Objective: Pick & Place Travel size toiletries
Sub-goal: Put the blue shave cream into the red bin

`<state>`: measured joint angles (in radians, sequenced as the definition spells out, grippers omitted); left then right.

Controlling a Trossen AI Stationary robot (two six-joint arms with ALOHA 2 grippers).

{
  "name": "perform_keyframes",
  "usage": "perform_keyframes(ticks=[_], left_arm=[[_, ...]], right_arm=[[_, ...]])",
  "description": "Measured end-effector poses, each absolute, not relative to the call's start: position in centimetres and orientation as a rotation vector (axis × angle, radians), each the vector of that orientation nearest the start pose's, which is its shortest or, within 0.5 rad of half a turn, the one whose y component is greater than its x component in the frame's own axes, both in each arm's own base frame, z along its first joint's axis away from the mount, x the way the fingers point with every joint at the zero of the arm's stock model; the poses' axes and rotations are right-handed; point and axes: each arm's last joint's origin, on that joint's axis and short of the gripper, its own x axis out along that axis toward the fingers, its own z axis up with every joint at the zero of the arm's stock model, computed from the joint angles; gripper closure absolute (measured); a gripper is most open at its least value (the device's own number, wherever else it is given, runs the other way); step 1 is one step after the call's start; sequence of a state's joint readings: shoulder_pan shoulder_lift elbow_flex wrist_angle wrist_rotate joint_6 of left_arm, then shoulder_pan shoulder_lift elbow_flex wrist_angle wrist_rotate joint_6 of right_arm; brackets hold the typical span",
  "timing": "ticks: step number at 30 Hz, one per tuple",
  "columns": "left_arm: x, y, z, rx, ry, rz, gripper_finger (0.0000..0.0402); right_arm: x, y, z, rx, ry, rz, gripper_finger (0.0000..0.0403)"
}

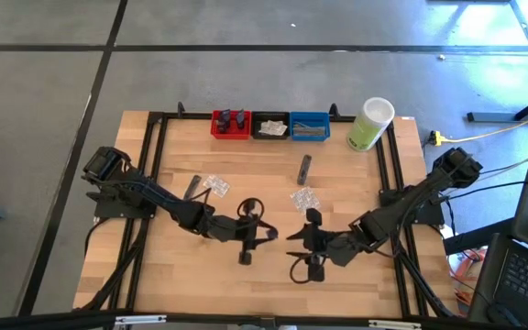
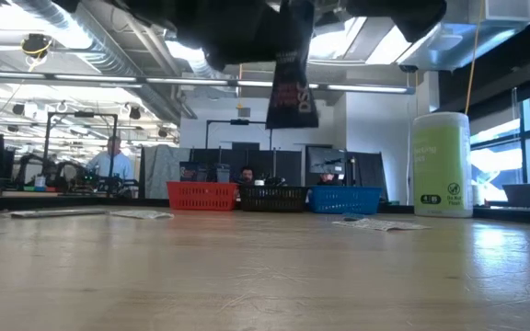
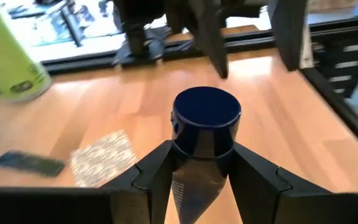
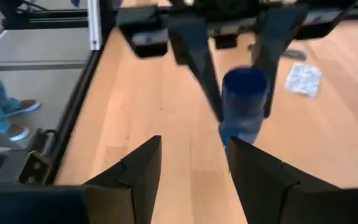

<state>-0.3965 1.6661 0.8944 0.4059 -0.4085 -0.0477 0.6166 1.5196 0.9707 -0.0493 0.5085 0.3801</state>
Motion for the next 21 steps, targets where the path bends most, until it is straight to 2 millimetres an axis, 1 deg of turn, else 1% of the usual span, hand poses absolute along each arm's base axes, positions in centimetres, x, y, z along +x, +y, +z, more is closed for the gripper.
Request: perform_keyframes(ticks=[5,11,17,21], left_arm=[[32.7,-12.4,20.4,0.08,0.344,0.063,0.0259],[32.7,-12.3,20.4,0.074,0.343,0.072,0.0259],[32.9,-11.6,20.5,0.095,0.329,0.153,0.0259],[33.2,-11.0,20.6,0.091,0.319,0.183,0.0259]], right_arm=[[27.6,16.9,24.0,-0.05,0.48,-0.051,0.0228],[28.6,15.4,24.1,-0.04,0.47,-0.113,0.0236],[29.5,14.2,24.4,-0.013,0.433,-0.141,0.0217],[29.8,13.9,24.6,-0.004,0.425,-0.087,0.0199]])
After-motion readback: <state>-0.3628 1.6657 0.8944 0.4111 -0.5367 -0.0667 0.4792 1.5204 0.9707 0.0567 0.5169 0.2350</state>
